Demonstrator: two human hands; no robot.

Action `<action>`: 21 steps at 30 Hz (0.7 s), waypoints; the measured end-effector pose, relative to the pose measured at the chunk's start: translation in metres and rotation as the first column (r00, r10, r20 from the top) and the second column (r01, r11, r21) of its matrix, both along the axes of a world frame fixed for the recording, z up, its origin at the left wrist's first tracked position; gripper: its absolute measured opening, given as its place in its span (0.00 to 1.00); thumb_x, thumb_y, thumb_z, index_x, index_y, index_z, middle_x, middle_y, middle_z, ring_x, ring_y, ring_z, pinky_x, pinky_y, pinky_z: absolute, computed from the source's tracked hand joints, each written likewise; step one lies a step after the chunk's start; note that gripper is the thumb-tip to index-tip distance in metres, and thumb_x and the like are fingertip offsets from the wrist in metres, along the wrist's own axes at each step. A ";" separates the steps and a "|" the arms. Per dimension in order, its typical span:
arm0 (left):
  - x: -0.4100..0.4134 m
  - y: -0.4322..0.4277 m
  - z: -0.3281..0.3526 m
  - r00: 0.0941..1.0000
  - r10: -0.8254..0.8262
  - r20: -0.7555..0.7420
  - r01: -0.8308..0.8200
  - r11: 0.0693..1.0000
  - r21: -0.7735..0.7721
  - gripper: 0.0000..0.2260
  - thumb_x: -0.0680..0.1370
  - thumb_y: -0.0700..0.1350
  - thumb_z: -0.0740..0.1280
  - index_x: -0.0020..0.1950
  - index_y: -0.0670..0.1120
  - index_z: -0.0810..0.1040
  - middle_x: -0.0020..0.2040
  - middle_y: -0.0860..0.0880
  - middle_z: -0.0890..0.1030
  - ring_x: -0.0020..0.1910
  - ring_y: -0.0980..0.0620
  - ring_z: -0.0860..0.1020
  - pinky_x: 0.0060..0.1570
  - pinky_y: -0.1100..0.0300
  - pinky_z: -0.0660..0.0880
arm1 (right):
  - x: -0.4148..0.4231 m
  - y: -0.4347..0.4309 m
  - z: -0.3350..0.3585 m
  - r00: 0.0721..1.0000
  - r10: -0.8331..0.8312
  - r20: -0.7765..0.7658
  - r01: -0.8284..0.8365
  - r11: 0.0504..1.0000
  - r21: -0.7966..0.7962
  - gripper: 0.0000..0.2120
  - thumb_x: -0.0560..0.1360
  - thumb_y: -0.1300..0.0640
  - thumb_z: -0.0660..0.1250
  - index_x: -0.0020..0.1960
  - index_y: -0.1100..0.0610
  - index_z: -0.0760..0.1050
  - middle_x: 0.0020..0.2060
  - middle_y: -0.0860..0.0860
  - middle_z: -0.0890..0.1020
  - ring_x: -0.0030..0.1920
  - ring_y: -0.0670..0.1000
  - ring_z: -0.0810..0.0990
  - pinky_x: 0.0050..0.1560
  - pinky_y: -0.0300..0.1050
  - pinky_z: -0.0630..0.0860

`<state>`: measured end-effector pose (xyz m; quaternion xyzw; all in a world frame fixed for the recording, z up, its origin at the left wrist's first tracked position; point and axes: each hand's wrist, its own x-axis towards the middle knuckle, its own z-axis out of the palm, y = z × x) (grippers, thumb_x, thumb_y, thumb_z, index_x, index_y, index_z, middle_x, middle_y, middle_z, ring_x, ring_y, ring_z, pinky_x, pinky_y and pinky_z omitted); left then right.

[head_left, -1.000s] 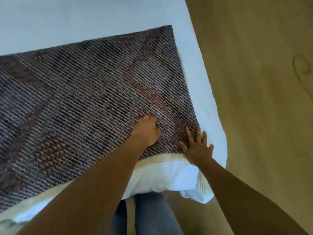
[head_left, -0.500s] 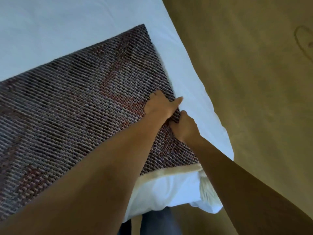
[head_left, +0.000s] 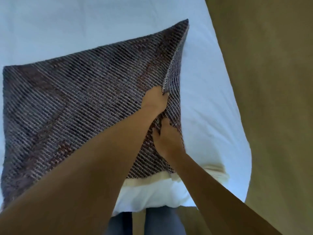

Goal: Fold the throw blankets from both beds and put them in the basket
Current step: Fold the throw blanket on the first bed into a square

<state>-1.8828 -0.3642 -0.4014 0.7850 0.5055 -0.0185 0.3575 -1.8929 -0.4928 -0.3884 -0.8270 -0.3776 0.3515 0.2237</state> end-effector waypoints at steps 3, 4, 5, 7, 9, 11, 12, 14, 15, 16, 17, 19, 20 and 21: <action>-0.046 0.022 0.003 0.998 0.036 0.053 -0.034 0.999 -0.032 0.16 0.80 0.49 0.60 0.34 0.46 0.65 0.32 0.49 0.69 0.30 0.52 0.67 0.28 0.58 0.61 | -0.036 0.018 0.004 0.994 0.093 0.058 -0.096 0.993 0.066 0.10 0.79 0.53 0.57 0.53 0.60 0.66 0.43 0.59 0.81 0.43 0.62 0.80 0.37 0.47 0.69; -0.062 0.030 0.005 0.996 0.046 0.070 -0.041 0.997 -0.060 0.16 0.80 0.50 0.60 0.34 0.46 0.65 0.31 0.49 0.68 0.30 0.53 0.67 0.28 0.59 0.61 | -0.050 0.024 0.004 0.988 0.128 0.089 -0.135 0.987 0.083 0.11 0.80 0.52 0.57 0.53 0.60 0.67 0.43 0.59 0.81 0.42 0.62 0.80 0.36 0.47 0.69; -0.080 0.038 0.007 0.995 0.053 0.082 -0.046 0.995 -0.084 0.16 0.81 0.50 0.59 0.34 0.46 0.66 0.31 0.50 0.69 0.30 0.53 0.68 0.28 0.60 0.62 | -0.064 0.030 0.004 0.980 0.161 0.119 -0.172 0.980 0.095 0.11 0.80 0.52 0.57 0.54 0.60 0.67 0.42 0.60 0.82 0.41 0.62 0.81 0.36 0.48 0.69; -0.118 0.053 0.010 0.996 0.048 0.081 -0.040 0.994 -0.100 0.17 0.81 0.51 0.59 0.33 0.48 0.66 0.31 0.50 0.69 0.29 0.54 0.67 0.28 0.60 0.61 | -0.096 0.042 0.005 0.963 0.215 0.161 -0.233 0.967 0.105 0.13 0.80 0.51 0.57 0.56 0.61 0.67 0.41 0.60 0.82 0.40 0.61 0.81 0.35 0.48 0.71; -0.160 0.068 0.012 0.995 0.064 0.076 -0.056 0.993 -0.100 0.17 0.81 0.50 0.58 0.33 0.48 0.64 0.31 0.49 0.68 0.29 0.54 0.66 0.28 0.59 0.61 | -0.131 0.057 0.005 0.950 0.257 0.178 -0.277 0.956 0.095 0.14 0.80 0.51 0.57 0.57 0.61 0.67 0.39 0.60 0.82 0.38 0.60 0.81 0.33 0.46 0.70; -0.204 0.082 0.013 0.994 0.087 0.059 -0.083 0.994 -0.076 0.18 0.81 0.50 0.58 0.33 0.46 0.62 0.30 0.48 0.66 0.28 0.52 0.64 0.28 0.58 0.60 | -0.169 0.072 0.004 0.946 0.277 0.166 -0.293 0.952 0.084 0.14 0.80 0.51 0.57 0.57 0.61 0.66 0.39 0.60 0.82 0.38 0.60 0.81 0.32 0.45 0.68; -0.227 0.089 0.013 0.994 0.095 0.046 -0.093 0.994 -0.060 0.17 0.81 0.50 0.58 0.34 0.45 0.63 0.31 0.47 0.65 0.29 0.51 0.64 0.30 0.57 0.61 | -0.188 0.080 0.004 0.947 0.283 0.149 -0.297 0.951 0.080 0.13 0.79 0.51 0.57 0.56 0.61 0.65 0.39 0.60 0.82 0.38 0.61 0.81 0.33 0.46 0.69; -0.271 0.104 0.011 0.991 0.132 0.024 -0.131 0.990 -0.050 0.15 0.82 0.49 0.57 0.38 0.43 0.66 0.33 0.45 0.67 0.31 0.48 0.66 0.34 0.56 0.64 | -0.229 0.095 0.002 0.943 0.312 0.115 -0.321 0.945 0.068 0.12 0.79 0.51 0.57 0.55 0.60 0.64 0.41 0.61 0.82 0.40 0.62 0.81 0.36 0.49 0.73; -0.292 0.111 0.009 0.987 0.158 0.012 -0.158 0.986 -0.050 0.14 0.82 0.49 0.57 0.40 0.43 0.67 0.33 0.45 0.68 0.32 0.48 0.66 0.33 0.55 0.64 | -0.249 0.103 0.001 0.940 0.328 0.099 -0.334 0.941 0.057 0.13 0.80 0.51 0.57 0.56 0.60 0.63 0.41 0.61 0.82 0.41 0.62 0.81 0.37 0.50 0.74; -0.312 0.118 0.007 0.983 0.185 0.003 -0.185 0.982 -0.047 0.14 0.82 0.49 0.57 0.40 0.43 0.67 0.33 0.45 0.68 0.31 0.49 0.66 0.32 0.56 0.64 | -0.268 0.111 -0.001 0.936 0.341 0.085 -0.346 0.937 0.042 0.13 0.80 0.51 0.57 0.57 0.60 0.63 0.42 0.62 0.82 0.42 0.62 0.81 0.38 0.50 0.74; -0.332 0.124 0.005 0.977 0.211 0.001 -0.211 0.977 -0.043 0.14 0.82 0.49 0.57 0.39 0.43 0.67 0.32 0.47 0.68 0.31 0.49 0.66 0.31 0.56 0.63 | -0.287 0.118 -0.002 0.931 0.357 0.076 -0.359 0.933 0.024 0.14 0.80 0.50 0.56 0.58 0.60 0.62 0.42 0.62 0.82 0.42 0.62 0.81 0.38 0.50 0.73; -0.371 0.132 0.000 0.963 0.268 0.026 -0.267 0.963 -0.028 0.14 0.81 0.48 0.58 0.39 0.43 0.70 0.33 0.48 0.71 0.34 0.47 0.70 0.32 0.57 0.63 | -0.322 0.131 -0.005 0.916 0.396 0.068 -0.397 0.918 -0.011 0.14 0.80 0.50 0.56 0.58 0.60 0.62 0.43 0.62 0.82 0.43 0.63 0.81 0.38 0.50 0.74; -0.390 0.136 -0.002 0.954 0.295 0.043 -0.295 0.955 -0.023 0.13 0.81 0.48 0.59 0.42 0.42 0.73 0.36 0.46 0.75 0.38 0.45 0.73 0.35 0.57 0.65 | -0.338 0.136 -0.007 0.909 0.412 0.065 -0.412 0.911 -0.022 0.14 0.80 0.50 0.56 0.57 0.60 0.62 0.44 0.63 0.82 0.43 0.63 0.81 0.39 0.51 0.74; -0.408 0.138 -0.003 0.944 0.325 0.057 -0.324 0.946 -0.028 0.13 0.81 0.48 0.59 0.46 0.40 0.76 0.41 0.43 0.78 0.43 0.44 0.75 0.38 0.58 0.66 | -0.354 0.140 -0.009 0.904 0.424 0.061 -0.423 0.906 -0.026 0.13 0.80 0.50 0.56 0.57 0.60 0.62 0.44 0.63 0.82 0.43 0.63 0.81 0.40 0.52 0.75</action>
